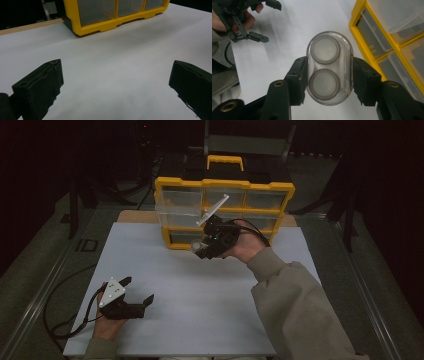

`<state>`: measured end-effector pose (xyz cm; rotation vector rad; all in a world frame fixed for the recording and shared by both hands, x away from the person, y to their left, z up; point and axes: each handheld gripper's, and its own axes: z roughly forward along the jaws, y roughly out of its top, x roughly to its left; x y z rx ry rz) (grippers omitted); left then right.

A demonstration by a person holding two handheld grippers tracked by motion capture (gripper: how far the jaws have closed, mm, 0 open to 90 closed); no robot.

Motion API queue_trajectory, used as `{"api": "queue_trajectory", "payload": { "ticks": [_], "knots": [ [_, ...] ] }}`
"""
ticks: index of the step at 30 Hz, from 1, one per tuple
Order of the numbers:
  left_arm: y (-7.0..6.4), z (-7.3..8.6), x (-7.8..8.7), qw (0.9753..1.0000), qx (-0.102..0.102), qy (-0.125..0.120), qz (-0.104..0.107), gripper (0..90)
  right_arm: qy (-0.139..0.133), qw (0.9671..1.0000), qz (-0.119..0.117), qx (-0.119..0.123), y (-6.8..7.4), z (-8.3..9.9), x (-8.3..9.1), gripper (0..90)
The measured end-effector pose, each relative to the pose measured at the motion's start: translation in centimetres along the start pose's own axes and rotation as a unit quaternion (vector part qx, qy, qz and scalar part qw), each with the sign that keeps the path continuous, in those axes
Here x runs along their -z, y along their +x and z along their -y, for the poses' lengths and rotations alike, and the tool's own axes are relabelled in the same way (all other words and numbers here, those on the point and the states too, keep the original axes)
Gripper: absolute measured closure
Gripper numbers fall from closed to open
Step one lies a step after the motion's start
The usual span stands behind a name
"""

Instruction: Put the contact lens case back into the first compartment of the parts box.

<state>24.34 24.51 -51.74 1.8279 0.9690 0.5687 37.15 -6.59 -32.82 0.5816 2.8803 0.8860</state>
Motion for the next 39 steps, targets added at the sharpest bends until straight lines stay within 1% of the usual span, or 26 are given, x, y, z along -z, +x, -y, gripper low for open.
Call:
{"api": "queue_trajectory", "payload": {
  "ticks": [7, 16, 22, 26, 33, 34, 39],
  "knots": [
    [0.0, 0.0, 0.1, 1.0, -0.002, -0.002, 0.0, 0.3, -0.009, 1.0, -0.003, 0.001, -0.1, -0.7, 0.7, 48.7],
    [0.0, 0.0, 0.1, 1.0, -0.002, -0.002, 0.001, 0.3, -0.018, 0.9998, 0.001, 0.004, -0.2, -1.5, 1.5, 48.7],
    [0.1, 0.0, 0.1, 1.0, -0.003, -0.003, 0.001, 0.3, -0.022, 0.9998, 0.001, 0.0, -0.4, -2.2, 2.1, 48.7],
    [0.1, 0.0, 0.1, 1.0, -0.002, -0.004, 0.001, 0.3, -0.025, 0.9997, 0.002, 0.002, -0.5, -2.6, 2.4, 48.7],
    [0.1, 0.0, 0.1, 1.0, -0.001, -0.005, 0.002, 0.3, -0.028, 0.9996, 0.005, -0.001, -0.7, -3.2, 3.1, 48.7],
    [0.1, 0.0, 0.0, 1.0, -0.001, -0.005, 0.002, 0.3, -0.031, 0.9995, 0.007, -0.004, -0.9, -3.5, 3.4, 48.7],
    [0.1, 0.0, 0.0, 1.0, -0.001, -0.006, 0.002, 0.3, -0.035, 0.9993, 0.008, -0.009, -1.2, -3.8, 3.8, 48.7]
  ]
}}
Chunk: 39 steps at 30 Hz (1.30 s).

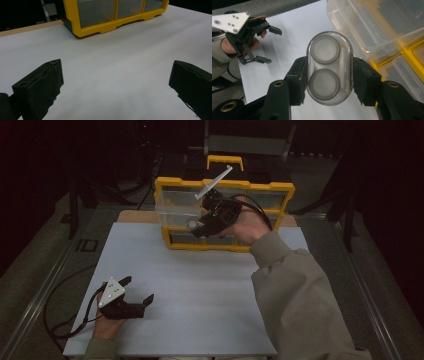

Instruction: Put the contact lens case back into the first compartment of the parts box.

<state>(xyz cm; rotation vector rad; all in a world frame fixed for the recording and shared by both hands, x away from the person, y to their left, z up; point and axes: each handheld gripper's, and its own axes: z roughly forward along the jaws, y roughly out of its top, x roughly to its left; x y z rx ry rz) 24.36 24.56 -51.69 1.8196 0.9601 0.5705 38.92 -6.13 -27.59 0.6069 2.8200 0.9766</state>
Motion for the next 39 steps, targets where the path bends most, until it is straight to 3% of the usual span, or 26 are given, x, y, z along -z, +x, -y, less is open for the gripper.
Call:
{"api": "queue_trajectory", "payload": {
  "ticks": [21, 39],
  "knots": [
    [0.0, 0.0, 0.0, 1.0, -0.001, 0.001, 0.0, 0.3, -0.027, 0.9995, 0.003, -0.018, -0.8, -1.5, 1.5, 48.7],
    [0.0, 0.0, 0.0, 1.0, -0.002, 0.003, 0.0, 0.3, -0.047, 0.9982, 0.021, -0.032, -1.9, -2.8, 2.9, 48.7]
  ]
}}
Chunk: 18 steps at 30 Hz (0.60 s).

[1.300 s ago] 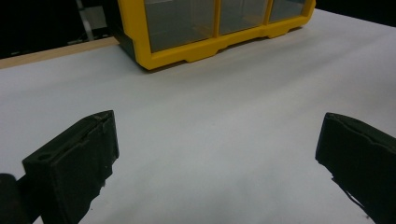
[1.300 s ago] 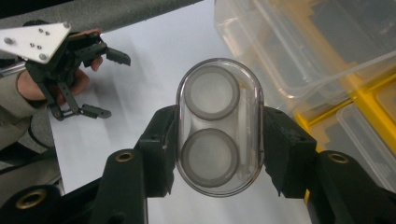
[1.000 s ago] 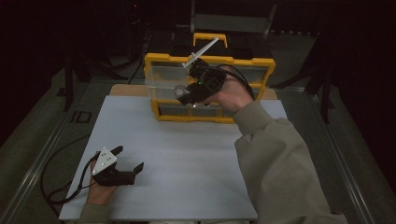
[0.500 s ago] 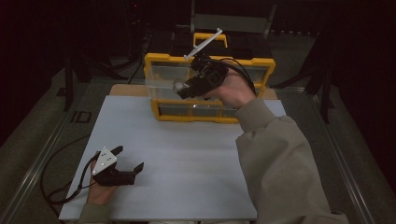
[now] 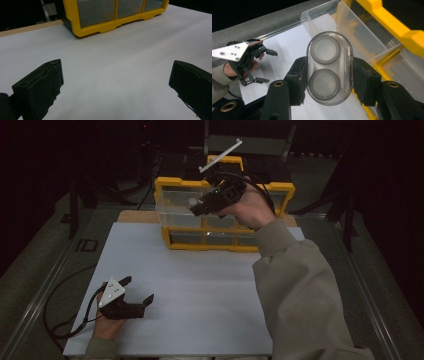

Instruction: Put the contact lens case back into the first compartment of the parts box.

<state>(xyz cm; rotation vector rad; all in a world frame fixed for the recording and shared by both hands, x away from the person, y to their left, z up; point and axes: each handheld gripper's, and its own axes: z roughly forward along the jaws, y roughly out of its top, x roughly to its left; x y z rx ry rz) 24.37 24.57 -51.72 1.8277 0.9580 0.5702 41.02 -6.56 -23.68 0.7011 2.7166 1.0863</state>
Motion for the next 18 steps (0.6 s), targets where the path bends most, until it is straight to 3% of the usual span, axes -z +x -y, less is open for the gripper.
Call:
{"api": "queue_trajectory", "payload": {
  "ticks": [18],
  "knots": [
    [0.0, 0.0, 0.0, 1.0, 0.001, -0.001, 0.001, 0.3, 0.002, 0.9996, 0.012, -0.027, -1.0, -1.3, -0.7, 48.7]
  ]
}}
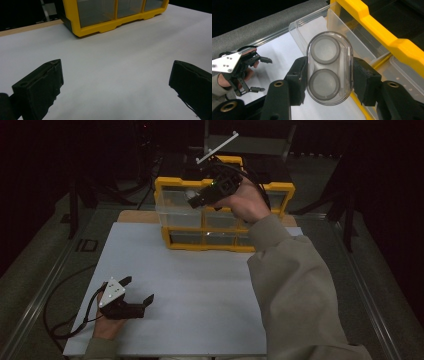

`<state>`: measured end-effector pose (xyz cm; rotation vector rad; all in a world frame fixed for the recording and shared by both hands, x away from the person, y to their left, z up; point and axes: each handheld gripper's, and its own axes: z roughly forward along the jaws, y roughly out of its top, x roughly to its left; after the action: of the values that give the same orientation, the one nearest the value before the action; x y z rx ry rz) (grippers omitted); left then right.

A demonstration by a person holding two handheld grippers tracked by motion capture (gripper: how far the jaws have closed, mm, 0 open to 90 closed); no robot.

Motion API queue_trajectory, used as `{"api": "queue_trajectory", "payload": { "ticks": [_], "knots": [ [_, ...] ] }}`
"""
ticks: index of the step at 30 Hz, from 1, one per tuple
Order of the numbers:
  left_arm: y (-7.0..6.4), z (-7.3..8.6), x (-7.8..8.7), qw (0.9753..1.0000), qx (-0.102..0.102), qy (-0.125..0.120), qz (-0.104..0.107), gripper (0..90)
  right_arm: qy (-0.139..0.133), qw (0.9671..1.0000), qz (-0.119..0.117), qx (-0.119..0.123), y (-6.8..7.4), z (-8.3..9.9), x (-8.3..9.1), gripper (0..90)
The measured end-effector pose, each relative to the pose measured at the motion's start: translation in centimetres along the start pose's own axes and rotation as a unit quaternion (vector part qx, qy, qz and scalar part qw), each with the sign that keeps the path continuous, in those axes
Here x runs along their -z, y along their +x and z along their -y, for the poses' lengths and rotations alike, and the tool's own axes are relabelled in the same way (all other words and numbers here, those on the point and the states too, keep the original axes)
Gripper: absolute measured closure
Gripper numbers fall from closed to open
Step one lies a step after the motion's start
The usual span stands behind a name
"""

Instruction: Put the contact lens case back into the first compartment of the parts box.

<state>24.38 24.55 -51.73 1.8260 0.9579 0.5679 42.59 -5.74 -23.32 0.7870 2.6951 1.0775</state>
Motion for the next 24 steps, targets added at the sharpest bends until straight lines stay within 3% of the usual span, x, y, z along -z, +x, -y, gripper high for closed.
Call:
{"api": "queue_trajectory", "payload": {
  "ticks": [24],
  "knots": [
    [0.0, 0.0, 0.0, 1.0, -0.001, 0.001, 0.0, 0.3, -0.003, 0.9998, 0.011, -0.018, -0.3, -1.2, -1.5, 48.7]
  ]
}}
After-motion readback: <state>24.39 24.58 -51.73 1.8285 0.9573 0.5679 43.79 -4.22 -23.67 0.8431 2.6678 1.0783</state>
